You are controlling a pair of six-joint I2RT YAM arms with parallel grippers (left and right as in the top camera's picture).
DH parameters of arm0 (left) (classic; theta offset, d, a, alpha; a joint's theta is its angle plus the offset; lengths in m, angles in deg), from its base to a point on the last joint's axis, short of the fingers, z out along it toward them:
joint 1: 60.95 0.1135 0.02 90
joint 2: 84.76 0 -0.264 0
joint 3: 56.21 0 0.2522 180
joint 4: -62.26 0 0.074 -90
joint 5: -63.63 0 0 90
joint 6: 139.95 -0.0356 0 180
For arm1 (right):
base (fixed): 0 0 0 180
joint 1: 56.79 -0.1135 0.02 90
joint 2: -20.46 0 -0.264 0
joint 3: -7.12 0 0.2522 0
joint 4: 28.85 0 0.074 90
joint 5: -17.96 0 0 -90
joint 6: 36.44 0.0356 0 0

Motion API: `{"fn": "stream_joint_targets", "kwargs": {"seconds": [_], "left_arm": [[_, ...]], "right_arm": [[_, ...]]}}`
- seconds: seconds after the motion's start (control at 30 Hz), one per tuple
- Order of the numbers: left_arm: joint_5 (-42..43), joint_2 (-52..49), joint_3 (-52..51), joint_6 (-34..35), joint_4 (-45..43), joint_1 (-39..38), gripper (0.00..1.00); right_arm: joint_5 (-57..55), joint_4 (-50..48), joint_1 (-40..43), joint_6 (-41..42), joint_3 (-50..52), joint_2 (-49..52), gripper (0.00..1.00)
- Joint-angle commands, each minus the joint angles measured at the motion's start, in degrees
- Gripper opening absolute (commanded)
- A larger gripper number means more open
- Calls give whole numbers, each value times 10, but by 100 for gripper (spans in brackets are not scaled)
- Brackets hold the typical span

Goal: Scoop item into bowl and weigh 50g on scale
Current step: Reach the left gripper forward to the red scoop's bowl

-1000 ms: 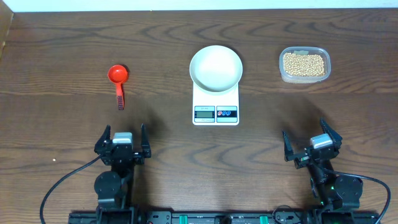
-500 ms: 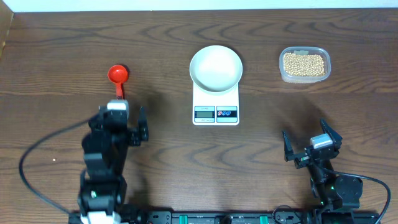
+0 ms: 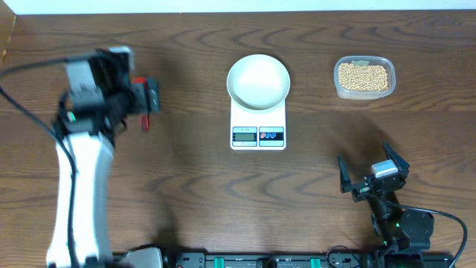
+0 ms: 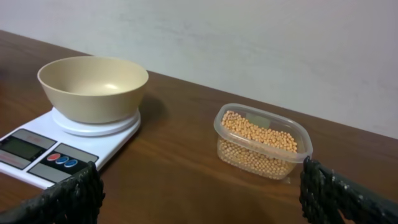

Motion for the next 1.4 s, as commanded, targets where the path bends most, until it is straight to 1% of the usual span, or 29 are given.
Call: {"fn": "stream_joint_targets", "kwargs": {"seconds": [0.0, 0.1, 0.23, 0.33, 0.53, 0.7, 0.8, 0.9, 1.0, 1.17, 1.3, 1.37], "left_arm": [[44, -78, 78, 5, 27, 40, 92], [44, -129, 92, 5, 12, 69, 92], [44, -179, 92, 5, 7, 87, 92], [44, -198, 92, 5, -7, 89, 92], [36, -228, 92, 5, -61, 90, 91], [11, -249, 92, 6, -111, 90, 83], [9, -260, 92, 6, -131, 90, 81], [9, -275, 92, 9, -143, 90, 79], [5, -295, 92, 21, -152, 90, 78], [5, -328, 92, 21, -161, 90, 77], [5, -356, 92, 21, -168, 90, 70], [5, -366, 92, 21, -173, 89, 69]], "right_arm": [[-3, 3, -4, -4, 1, -3, 99], [-3, 3, -4, -4, 1, -3, 99], [-3, 3, -4, -4, 1, -3, 99], [-3, 3, -4, -4, 1, -3, 99], [-3, 3, -4, -4, 1, -3, 99], [-3, 3, -4, -4, 1, -3, 99], [-3, 3, -4, -4, 1, -3, 99], [-3, 3, -4, -4, 1, -3, 99], [-3, 3, -4, -4, 1, -3, 99], [-3, 3, -4, -4, 1, -3, 99], [-3, 3, -4, -4, 1, -3, 99], [-3, 3, -4, -4, 1, -3, 99]]}}
